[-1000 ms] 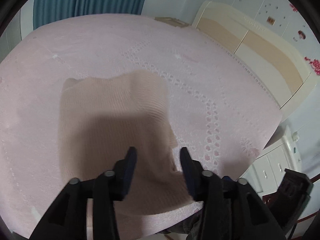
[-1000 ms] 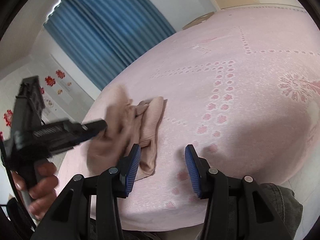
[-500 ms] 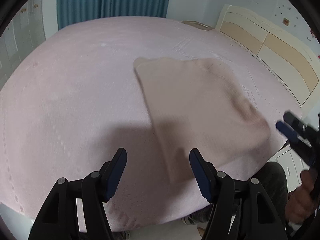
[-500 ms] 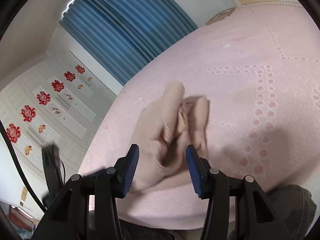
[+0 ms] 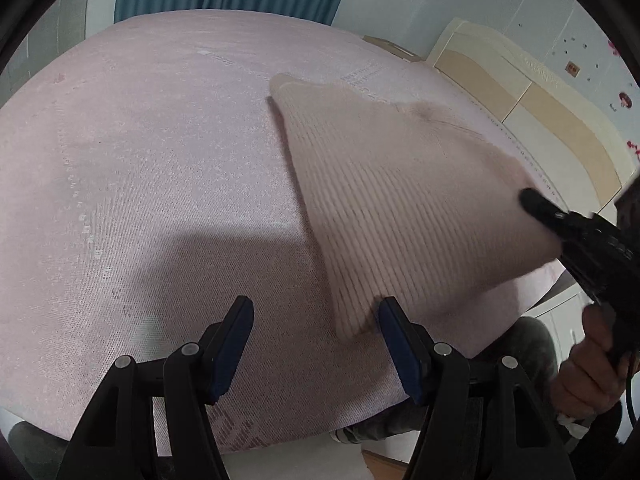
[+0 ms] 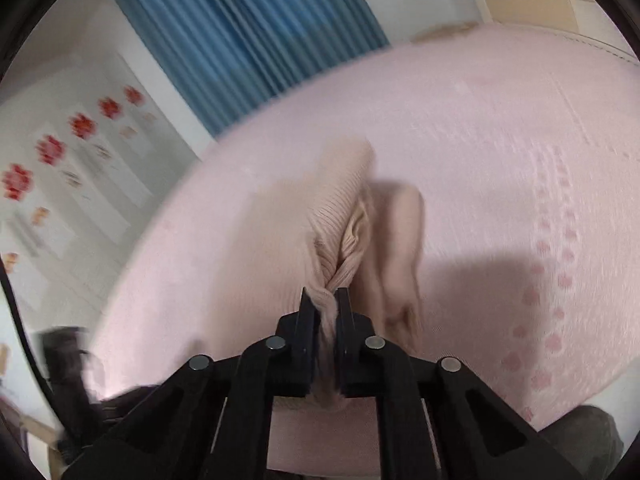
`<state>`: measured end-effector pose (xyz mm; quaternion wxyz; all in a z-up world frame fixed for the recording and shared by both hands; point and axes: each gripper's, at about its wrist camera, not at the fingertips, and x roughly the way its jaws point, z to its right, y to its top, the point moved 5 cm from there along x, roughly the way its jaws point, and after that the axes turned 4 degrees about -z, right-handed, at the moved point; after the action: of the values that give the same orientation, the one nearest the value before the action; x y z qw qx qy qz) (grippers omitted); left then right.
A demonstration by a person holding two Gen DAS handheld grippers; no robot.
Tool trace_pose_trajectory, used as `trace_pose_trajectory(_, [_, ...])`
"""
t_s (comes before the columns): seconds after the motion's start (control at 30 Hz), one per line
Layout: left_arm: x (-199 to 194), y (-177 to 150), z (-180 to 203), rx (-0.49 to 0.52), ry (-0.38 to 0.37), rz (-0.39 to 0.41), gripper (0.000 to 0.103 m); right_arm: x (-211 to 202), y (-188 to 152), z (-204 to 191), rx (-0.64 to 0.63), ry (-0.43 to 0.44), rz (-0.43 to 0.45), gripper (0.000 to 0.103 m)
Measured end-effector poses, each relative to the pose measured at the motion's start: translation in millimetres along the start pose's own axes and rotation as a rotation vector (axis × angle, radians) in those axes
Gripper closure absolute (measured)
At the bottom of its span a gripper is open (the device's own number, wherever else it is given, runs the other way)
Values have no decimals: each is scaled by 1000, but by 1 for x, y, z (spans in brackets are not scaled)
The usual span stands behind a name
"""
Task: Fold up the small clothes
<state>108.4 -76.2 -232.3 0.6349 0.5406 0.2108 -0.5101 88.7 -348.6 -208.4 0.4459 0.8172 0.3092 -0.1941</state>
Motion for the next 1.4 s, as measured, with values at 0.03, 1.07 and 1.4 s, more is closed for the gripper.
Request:
trace_pose_trajectory(0.03, [0, 3, -1, -10, -17, 6, 40, -9, -2, 4, 19, 15, 27, 96])
trace_pose_trajectory(1.07, [1, 32, -11, -45, 5, 73, 40, 41, 15, 37, -66, -240, -62, 93])
trace_pose_trajectory(1.4, [-11, 35, -15, -29, 54, 85, 40, 28, 3, 34, 17, -198, -129, 53])
